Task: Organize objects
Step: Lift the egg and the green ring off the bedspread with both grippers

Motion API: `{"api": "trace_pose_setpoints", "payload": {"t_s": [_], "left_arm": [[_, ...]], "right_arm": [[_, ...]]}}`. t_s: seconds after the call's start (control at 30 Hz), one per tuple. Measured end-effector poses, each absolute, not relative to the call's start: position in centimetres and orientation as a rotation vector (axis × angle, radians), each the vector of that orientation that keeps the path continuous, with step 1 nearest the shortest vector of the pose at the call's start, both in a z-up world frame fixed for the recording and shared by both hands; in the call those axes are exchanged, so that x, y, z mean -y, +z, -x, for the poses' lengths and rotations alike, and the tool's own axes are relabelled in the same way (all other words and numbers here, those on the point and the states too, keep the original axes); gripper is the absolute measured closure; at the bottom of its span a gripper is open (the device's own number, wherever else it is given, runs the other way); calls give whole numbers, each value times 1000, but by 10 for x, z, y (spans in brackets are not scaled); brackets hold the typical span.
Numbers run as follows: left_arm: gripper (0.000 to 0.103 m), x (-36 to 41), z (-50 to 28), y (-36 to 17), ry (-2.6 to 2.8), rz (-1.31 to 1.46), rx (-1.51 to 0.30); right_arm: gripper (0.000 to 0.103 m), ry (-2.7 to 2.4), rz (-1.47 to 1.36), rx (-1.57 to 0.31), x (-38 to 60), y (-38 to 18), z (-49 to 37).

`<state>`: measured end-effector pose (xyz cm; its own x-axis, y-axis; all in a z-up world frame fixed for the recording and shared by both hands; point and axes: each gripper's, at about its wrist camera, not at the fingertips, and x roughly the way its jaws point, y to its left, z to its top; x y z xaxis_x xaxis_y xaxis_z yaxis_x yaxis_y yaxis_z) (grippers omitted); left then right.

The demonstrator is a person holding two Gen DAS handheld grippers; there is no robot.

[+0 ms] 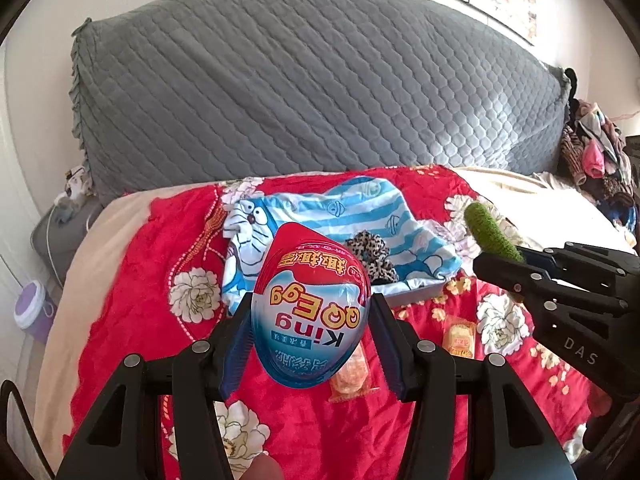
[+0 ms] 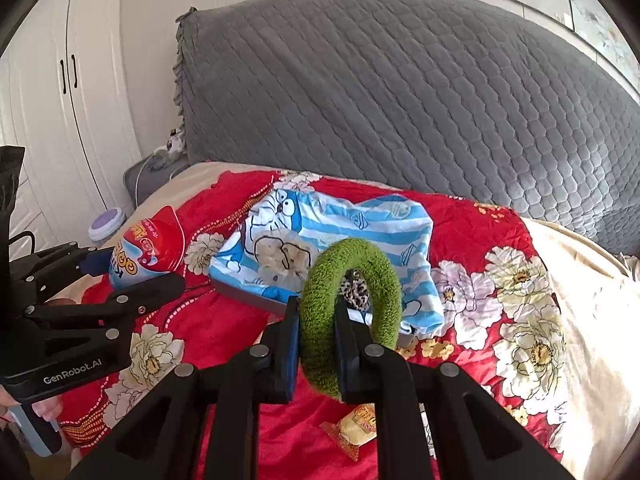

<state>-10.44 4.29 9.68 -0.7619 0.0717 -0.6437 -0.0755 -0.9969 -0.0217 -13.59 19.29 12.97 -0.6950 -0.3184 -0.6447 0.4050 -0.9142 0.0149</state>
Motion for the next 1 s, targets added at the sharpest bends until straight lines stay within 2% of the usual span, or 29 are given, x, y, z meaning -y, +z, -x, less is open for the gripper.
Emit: {"api": "trace_pose_setpoints", "payload": {"t_s": [0.43, 1.0], "left_arm": [[46, -53, 107, 116, 2902, 1013, -27], [46, -51, 131, 116, 2903, 1008, 0]], "right_arm": [[88, -2585, -865, -138, -199, 151, 126], [88, -2620, -770, -127, -202, 168, 130]]}}
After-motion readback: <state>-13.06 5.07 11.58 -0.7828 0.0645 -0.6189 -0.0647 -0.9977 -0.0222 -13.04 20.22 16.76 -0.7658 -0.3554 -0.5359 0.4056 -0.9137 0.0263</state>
